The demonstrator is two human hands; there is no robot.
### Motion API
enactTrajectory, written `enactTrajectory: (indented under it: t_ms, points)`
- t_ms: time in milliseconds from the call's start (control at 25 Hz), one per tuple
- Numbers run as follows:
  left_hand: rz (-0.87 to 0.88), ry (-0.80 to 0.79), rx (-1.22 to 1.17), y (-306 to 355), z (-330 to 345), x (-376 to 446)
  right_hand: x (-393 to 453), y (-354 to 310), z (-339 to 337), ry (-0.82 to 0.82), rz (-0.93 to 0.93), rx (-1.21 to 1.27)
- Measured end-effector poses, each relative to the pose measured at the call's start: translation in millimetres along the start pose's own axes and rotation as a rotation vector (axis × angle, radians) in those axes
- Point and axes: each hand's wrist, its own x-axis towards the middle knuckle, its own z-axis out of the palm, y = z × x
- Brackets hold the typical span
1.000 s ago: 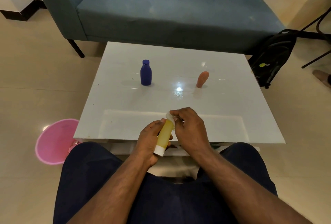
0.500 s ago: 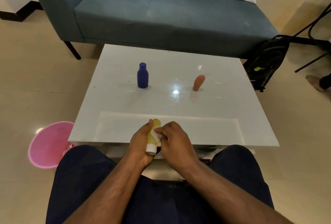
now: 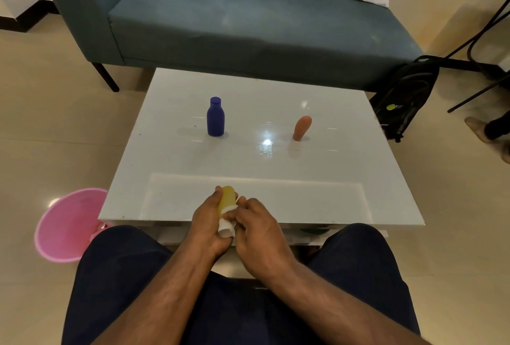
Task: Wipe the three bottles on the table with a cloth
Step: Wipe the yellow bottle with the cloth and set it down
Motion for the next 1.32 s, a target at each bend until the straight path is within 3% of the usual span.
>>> enactTrajectory:
  t_ms: [320, 440, 560, 760, 960, 1160, 1320]
  points:
    - [0.091, -0.082, 0.114, -5.3, 6.1, -7.0, 38.6, 23.4, -10.2, 0.004, 0.12, -0.115]
    - [0.06, -0.085, 0.064, -1.2, 1.2, -1.6, 14.6, 9.6, 2.2, -0.091, 0.035, -0.2]
    - [0.047, -0.09, 0.104, -1.9, 1.4, -0.8, 6.6, 4.4, -1.0, -0.085, -0.047, -0.204]
    - [0.011, -0.173, 0.189, -9.9, 5.1, -5.2, 50.8, 26.5, -11.0, 0.018, 0.149, -0.199]
    - [0.053, -0.139, 0.218, -7.5, 0.5, -3.0, 13.8, 5.3, -1.7, -0.071, -0.048, -0.276]
    - [0.029, -0.085, 0.311, -11.6, 6.0, -4.9, 53.9, 26.9, -14.7, 0.001, 0.129, -0.21]
    - [0.024, -0.128, 0.245, -8.1, 2.6, -5.7, 27.9, 0.9, -5.1, -0.059, -0.032, -0.285]
